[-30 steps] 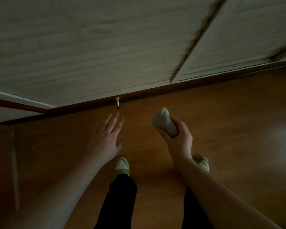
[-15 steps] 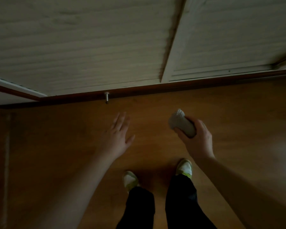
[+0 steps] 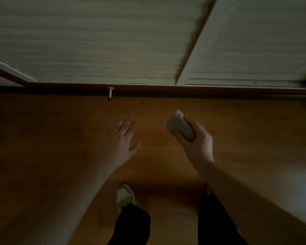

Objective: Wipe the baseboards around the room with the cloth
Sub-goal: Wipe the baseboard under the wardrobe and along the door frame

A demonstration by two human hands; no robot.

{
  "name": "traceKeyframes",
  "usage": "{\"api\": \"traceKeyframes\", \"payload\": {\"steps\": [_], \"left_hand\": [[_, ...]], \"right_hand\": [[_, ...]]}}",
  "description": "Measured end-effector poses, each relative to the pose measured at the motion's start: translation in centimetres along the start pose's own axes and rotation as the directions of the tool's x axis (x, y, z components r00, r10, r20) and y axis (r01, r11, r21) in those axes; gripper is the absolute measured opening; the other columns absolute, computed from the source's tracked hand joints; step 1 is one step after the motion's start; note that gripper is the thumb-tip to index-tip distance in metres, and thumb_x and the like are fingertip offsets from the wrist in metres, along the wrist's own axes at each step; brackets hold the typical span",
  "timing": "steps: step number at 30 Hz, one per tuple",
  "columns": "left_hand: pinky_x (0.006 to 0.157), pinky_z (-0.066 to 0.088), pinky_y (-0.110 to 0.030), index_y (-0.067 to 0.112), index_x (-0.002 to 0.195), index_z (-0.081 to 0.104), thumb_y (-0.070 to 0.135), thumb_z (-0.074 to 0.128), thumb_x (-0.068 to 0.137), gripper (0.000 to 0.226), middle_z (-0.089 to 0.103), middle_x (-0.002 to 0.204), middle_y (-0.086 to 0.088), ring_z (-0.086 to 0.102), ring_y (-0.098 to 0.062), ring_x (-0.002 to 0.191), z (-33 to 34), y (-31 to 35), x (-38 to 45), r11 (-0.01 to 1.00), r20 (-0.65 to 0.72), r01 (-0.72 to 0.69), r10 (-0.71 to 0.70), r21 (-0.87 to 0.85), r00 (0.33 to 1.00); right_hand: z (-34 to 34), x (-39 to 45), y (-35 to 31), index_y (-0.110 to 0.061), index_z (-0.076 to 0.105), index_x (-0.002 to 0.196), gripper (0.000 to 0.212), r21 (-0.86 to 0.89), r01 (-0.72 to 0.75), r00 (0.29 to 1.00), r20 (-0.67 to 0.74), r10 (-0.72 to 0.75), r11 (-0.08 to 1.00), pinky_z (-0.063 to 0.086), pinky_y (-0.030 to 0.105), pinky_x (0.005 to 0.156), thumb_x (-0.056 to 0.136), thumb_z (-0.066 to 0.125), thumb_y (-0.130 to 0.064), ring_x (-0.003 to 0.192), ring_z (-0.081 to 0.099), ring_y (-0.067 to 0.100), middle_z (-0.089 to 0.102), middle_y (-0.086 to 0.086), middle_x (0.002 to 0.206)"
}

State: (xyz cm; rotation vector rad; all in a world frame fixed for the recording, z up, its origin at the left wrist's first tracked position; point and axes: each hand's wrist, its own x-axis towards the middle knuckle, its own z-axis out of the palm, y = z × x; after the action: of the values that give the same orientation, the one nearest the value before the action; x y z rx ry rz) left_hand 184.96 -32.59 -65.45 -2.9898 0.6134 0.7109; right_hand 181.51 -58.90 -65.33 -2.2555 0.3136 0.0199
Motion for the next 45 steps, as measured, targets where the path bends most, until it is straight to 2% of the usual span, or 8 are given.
{"api": "traceKeyframes", "payload": {"steps": [6,13,18,24,27,32,40,45], "left_hand": [[0.120,0.013,-0.052,0.023,0.158,-0.003,0.064,0.023,0.096,0.078,-0.013,0.165,0.002,-0.010,-0.018,0.152,6.7,0.9,5.2,0.998,0.014,0.065,-0.065,-0.027,0.998],[0.119,0.016,-0.044,0.020,0.158,0.009,0.060,0.029,0.099,0.075,-0.008,0.166,0.002,-0.008,-0.015,0.152,12.9,0.0,10.9,0.998,-0.052,0.057,-0.058,-0.010,0.997],[0.119,0.015,-0.047,0.020,0.155,0.023,0.064,0.039,0.095,0.076,0.005,0.166,0.000,-0.001,-0.018,0.152,19.2,-1.2,15.4,0.988,-0.070,0.130,-0.136,-0.083,0.988],[0.120,0.008,-0.048,0.023,0.157,-0.008,0.077,0.034,0.088,0.097,-0.007,0.166,-0.002,-0.005,-0.021,0.152,26.2,-3.0,19.9,0.986,0.009,0.150,-0.150,-0.077,0.989],[0.119,0.010,-0.050,0.027,0.156,-0.011,0.082,0.037,0.084,0.103,-0.009,0.166,0.001,-0.006,-0.021,0.152,28.7,-3.8,21.9,0.976,0.055,0.188,-0.183,-0.112,0.982],[0.120,0.009,-0.049,0.027,0.157,-0.007,0.081,0.045,0.080,0.107,-0.006,0.166,0.003,-0.006,-0.021,0.152,30.6,-3.5,24.7,0.963,0.015,0.224,-0.224,-0.150,0.974],[0.121,0.013,-0.051,0.022,0.157,-0.012,0.076,0.062,0.075,0.123,-0.020,0.164,0.004,-0.009,-0.021,0.152,30.7,-2.2,23.3,0.950,0.114,0.243,-0.224,-0.198,0.968],[0.121,0.015,-0.051,0.022,0.157,-0.012,0.075,0.064,0.074,0.125,-0.021,0.163,0.004,-0.009,-0.022,0.152,30.8,-1.9,22.8,0.951,0.135,0.245,-0.222,-0.186,0.966]], "right_hand": [[4.6,4.2,6.7,-0.025,0.062,0.120,0.046,-0.051,0.097,0.995,0.036,-0.095,0.994,0.036,0.007,0.075,0.078,0.081,-0.033,0.091,0.051,-0.003,0.056,-0.021,0.103],[9.7,7.1,12.1,-0.023,0.061,0.124,0.047,-0.058,0.146,0.989,0.033,-0.145,0.988,0.042,0.020,0.078,0.082,0.077,-0.036,0.096,0.053,0.005,0.055,-0.018,0.108],[15.5,10.0,15.7,-0.024,0.060,0.126,0.047,-0.017,0.158,0.987,0.043,-0.157,0.987,0.048,0.025,0.083,0.083,0.076,-0.038,0.099,0.056,0.005,0.056,-0.018,0.109],[22.2,13.8,19.2,-0.019,0.060,0.127,0.049,0.013,0.204,0.978,0.041,-0.205,0.979,0.051,0.032,0.088,0.084,0.074,-0.037,0.105,0.057,0.010,0.063,-0.007,0.116],[25.3,16.2,20.3,-0.015,0.059,0.129,0.050,0.004,0.237,0.971,0.021,-0.237,0.971,0.049,0.031,0.093,0.086,0.074,-0.035,0.109,0.057,0.013,0.064,0.000,0.120],[29.2,19.0,21.2,-0.014,0.057,0.133,0.053,0.012,0.282,0.959,0.026,-0.282,0.959,0.048,0.036,0.099,0.087,0.073,-0.035,0.116,0.057,0.018,0.063,0.004,0.127],[28.7,20.7,23.7,-0.016,0.038,0.146,0.077,-0.292,0.292,0.927,0.319,-0.196,0.911,0.035,0.037,0.109,0.083,0.075,-0.040,0.129,0.042,0.028,0.044,0.009,0.141],[29.1,20.3,24.0,-0.013,0.045,0.141,0.065,-0.246,0.329,0.934,0.226,-0.276,0.912,0.034,0.035,0.107,0.087,0.070,-0.039,0.125,0.046,0.028,0.050,0.010,0.136]]}}
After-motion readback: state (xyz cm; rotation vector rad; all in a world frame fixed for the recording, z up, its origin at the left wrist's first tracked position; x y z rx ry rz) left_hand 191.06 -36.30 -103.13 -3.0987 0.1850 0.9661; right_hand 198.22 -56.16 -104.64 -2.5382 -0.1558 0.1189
